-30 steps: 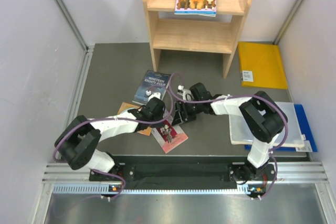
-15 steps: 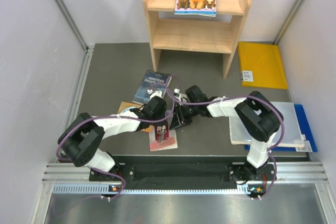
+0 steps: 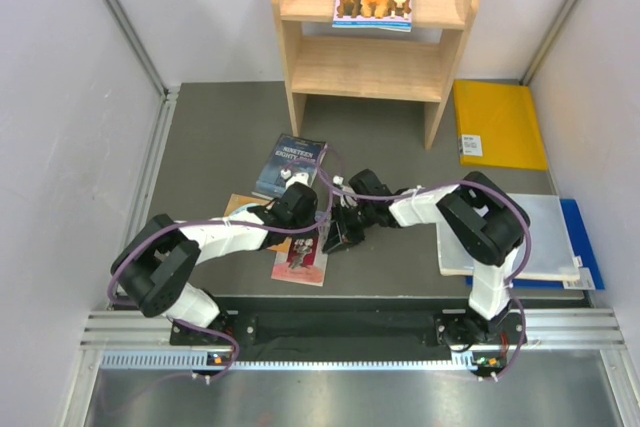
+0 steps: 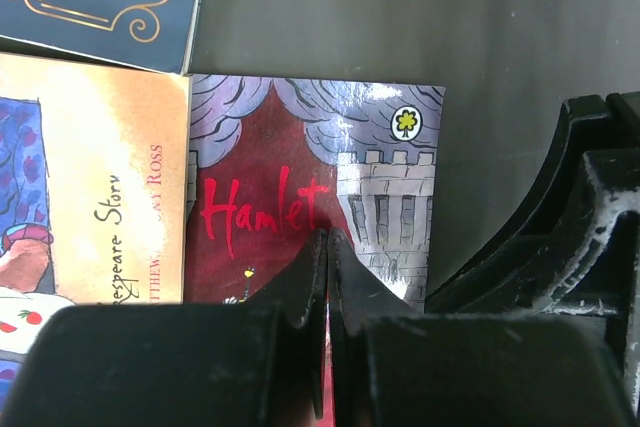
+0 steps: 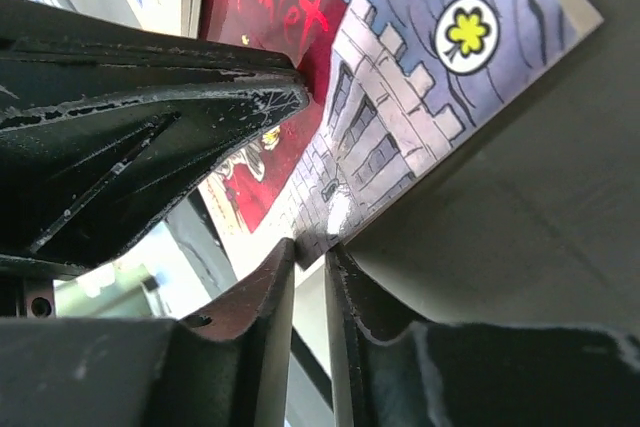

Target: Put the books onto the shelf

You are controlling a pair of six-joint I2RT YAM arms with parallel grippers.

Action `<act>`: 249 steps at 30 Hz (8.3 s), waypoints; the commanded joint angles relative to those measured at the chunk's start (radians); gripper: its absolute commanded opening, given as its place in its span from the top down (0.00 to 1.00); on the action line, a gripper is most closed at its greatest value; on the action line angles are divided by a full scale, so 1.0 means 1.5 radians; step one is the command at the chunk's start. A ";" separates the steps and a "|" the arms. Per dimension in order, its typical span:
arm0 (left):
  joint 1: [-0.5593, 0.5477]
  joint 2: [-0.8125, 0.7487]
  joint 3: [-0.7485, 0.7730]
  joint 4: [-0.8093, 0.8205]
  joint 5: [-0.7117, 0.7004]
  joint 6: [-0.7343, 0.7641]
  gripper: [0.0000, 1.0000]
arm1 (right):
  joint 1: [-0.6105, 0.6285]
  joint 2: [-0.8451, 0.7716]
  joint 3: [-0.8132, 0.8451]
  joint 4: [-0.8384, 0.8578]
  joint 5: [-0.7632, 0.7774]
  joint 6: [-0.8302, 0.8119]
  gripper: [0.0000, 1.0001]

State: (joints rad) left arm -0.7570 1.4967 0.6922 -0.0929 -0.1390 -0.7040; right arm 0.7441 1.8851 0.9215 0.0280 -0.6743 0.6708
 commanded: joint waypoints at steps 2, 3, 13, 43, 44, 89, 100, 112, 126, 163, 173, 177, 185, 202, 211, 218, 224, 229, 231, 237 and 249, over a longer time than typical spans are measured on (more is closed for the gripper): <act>-0.003 0.013 -0.026 -0.045 0.024 0.004 1.00 | 0.017 -0.044 -0.040 0.182 0.129 0.091 0.78; -0.003 0.011 -0.026 -0.054 0.021 0.004 1.00 | 0.018 -0.051 -0.045 0.190 0.140 0.094 0.77; -0.003 -0.088 -0.033 -0.194 -0.033 -0.025 1.00 | 0.019 -0.041 -0.041 0.182 0.221 0.119 0.72; -0.014 -0.109 -0.085 -0.126 0.009 -0.025 0.87 | 0.064 0.007 0.048 0.201 0.131 0.067 1.00; -0.015 -0.139 -0.091 -0.125 -0.003 -0.024 0.80 | 0.063 -0.009 0.044 0.186 0.144 0.051 1.00; -0.012 -0.289 -0.296 0.692 0.040 -0.008 1.00 | -0.071 -0.263 -0.063 0.268 -0.068 -0.007 1.00; 0.027 -0.340 -0.205 0.575 0.054 0.057 1.00 | -0.084 -0.301 -0.083 0.175 0.041 -0.067 0.95; 0.068 -0.385 -0.157 0.532 0.064 0.074 1.00 | -0.101 -0.392 -0.125 0.084 0.271 -0.078 0.19; 0.082 -0.321 -0.110 0.604 0.122 0.038 1.00 | -0.138 -0.692 -0.377 0.281 0.345 0.118 0.00; 0.080 -0.186 -0.119 0.796 0.255 -0.129 1.00 | -0.149 -0.377 -0.403 0.968 0.259 0.272 0.21; 0.079 -0.156 -0.126 0.815 0.252 -0.136 1.00 | -0.149 -0.455 -0.359 0.866 0.235 0.231 1.00; 0.079 -0.150 -0.119 0.795 0.240 -0.122 1.00 | -0.150 -0.473 -0.358 0.849 0.227 0.227 1.00; 0.079 -0.205 -0.169 0.675 0.205 -0.044 0.58 | -0.137 -0.567 -0.225 0.557 0.225 0.063 1.00; 0.068 -0.088 -0.339 0.741 0.223 -0.078 0.49 | -0.118 -0.417 0.198 0.243 0.256 -0.136 1.00; 0.029 0.093 -0.322 0.892 0.273 -0.108 0.48 | -0.106 -0.330 0.401 0.123 0.446 -0.155 1.00; 0.005 0.157 -0.298 0.937 0.303 -0.104 0.43 | -0.089 -0.260 0.529 0.087 0.614 -0.097 1.00; -0.019 0.148 -0.287 0.905 0.293 -0.073 0.41 | -0.063 -0.234 0.557 0.113 0.731 -0.013 1.00; -0.034 0.138 -0.278 0.880 0.279 -0.049 0.41 | -0.039 -0.211 0.584 0.118 0.831 0.016 1.00; -0.037 0.139 -0.275 0.875 0.278 -0.046 0.41 | -0.035 -0.195 0.594 0.115 0.866 0.042 1.00; -0.045 0.142 -0.271 0.869 0.277 -0.034 0.40 | -0.032 -0.142 0.686 0.039 0.911 0.135 1.00; -0.053 0.138 -0.271 0.862 0.282 -0.020 0.40 | -0.041 -0.104 0.702 0.035 0.879 0.261 1.00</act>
State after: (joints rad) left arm -0.8295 1.7256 0.2691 1.1847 0.2829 -0.7586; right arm 0.6849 1.7184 1.9324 0.0505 0.6609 0.9806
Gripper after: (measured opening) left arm 0.598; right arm 0.032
